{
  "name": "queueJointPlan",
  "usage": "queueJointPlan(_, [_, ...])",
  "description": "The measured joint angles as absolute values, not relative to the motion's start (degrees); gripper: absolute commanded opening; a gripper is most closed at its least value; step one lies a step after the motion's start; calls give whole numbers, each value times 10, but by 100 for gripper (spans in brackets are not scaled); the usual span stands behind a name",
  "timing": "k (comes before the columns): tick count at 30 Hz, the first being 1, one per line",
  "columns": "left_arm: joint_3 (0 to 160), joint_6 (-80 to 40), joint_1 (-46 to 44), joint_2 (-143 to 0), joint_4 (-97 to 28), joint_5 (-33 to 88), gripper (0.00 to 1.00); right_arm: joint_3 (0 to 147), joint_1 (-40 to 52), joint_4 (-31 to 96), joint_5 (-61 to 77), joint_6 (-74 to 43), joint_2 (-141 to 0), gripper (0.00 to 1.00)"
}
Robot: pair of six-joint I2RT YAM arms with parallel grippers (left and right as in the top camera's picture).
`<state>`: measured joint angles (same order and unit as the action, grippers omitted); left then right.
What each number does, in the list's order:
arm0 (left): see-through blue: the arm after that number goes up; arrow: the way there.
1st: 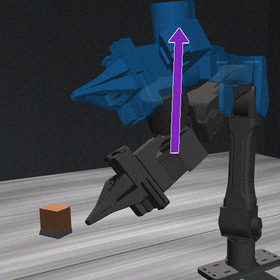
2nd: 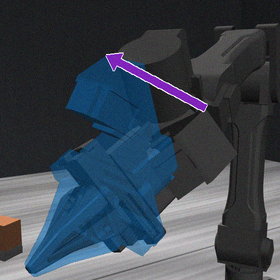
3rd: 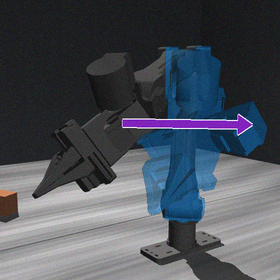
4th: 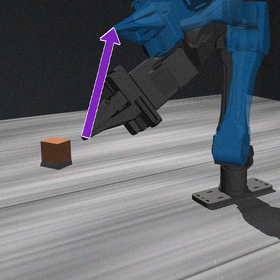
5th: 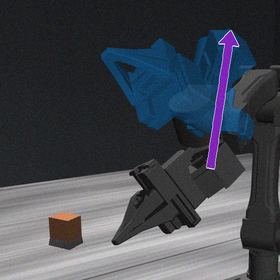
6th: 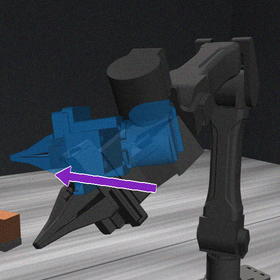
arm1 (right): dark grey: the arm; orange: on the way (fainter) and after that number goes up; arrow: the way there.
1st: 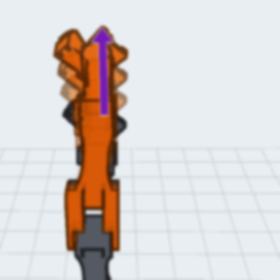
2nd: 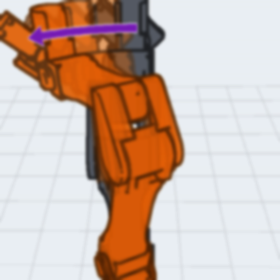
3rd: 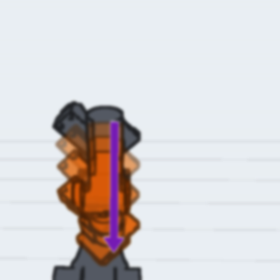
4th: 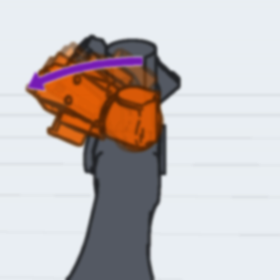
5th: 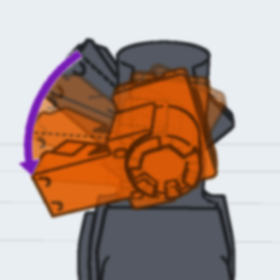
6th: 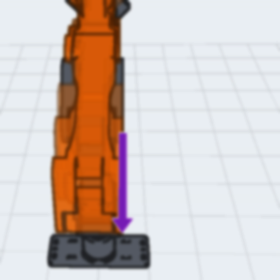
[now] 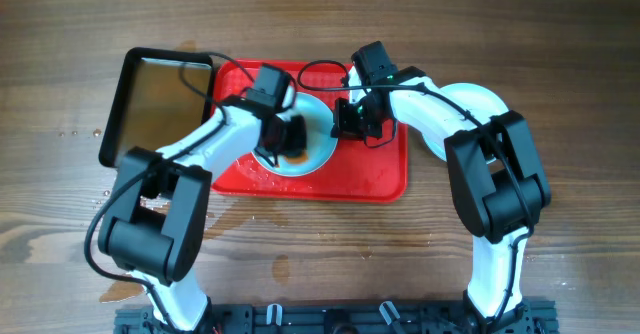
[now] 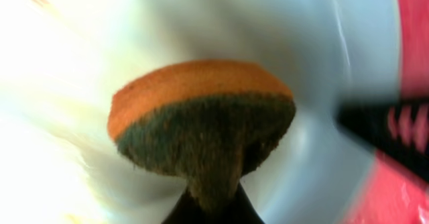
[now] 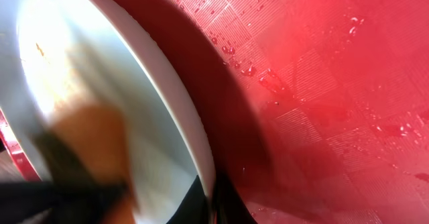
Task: Clean dirty plates on tray and stack at the side
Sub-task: 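Scrub the last plate with the sponge while the right gripper holds its rim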
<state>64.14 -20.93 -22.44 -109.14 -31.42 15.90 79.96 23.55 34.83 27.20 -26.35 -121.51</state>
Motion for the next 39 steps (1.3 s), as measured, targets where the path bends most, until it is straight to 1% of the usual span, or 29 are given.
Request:
queueJointPlan(2, [641, -196, -236, -1091, -343, 190, 4, 800, 236, 348, 272, -263, -1215, 4])
queueJointPlan(6, [641, -214, -233, -1091, -352, 183, 4, 800, 236, 348, 272, -263, -1215, 4])
queueJointPlan(10, [643, -309, -188, -1084, -363, 96, 4, 800, 236, 348, 272, -263, -1215, 4])
queueJointPlan(12, [647, -348, -152, -1080, -376, 20, 4, 800, 236, 348, 272, -264, -1215, 4])
queueJointPlan(15, [648, -394, -133, -1080, -371, -4, 4, 800, 250, 342, 284, -270, -1218, 5])
queueJointPlan(18, [644, -363, -127, -1080, -328, 15, 4, 800, 250, 342, 285, -272, -1218, 4])
queueJointPlan(20, [639, -319, -124, -1085, -268, 61, 4, 800, 246, 342, 285, -272, -1218, 4])
queueJointPlan(24, [629, -277, -152, -1101, -169, 120, 4, 800, 243, 342, 285, -272, -1218, 4])
queueJointPlan(27, [628, -266, -171, -1107, -152, 135, 4, 800, 243, 343, 285, -272, -1218, 4])
queueJointPlan(30, [633, -267, -184, -1105, -199, 153, 4, 800, 243, 342, 285, -272, -1218, 4])
queueJointPlan(35, [642, -316, -185, -1093, -362, 194, 4, 800, 243, 342, 285, -272, -1218, 4])
queueJointPlan(39, [641, -342, -164, -1092, -416, 234, 4, 800, 243, 342, 285, -272, -1218, 4])
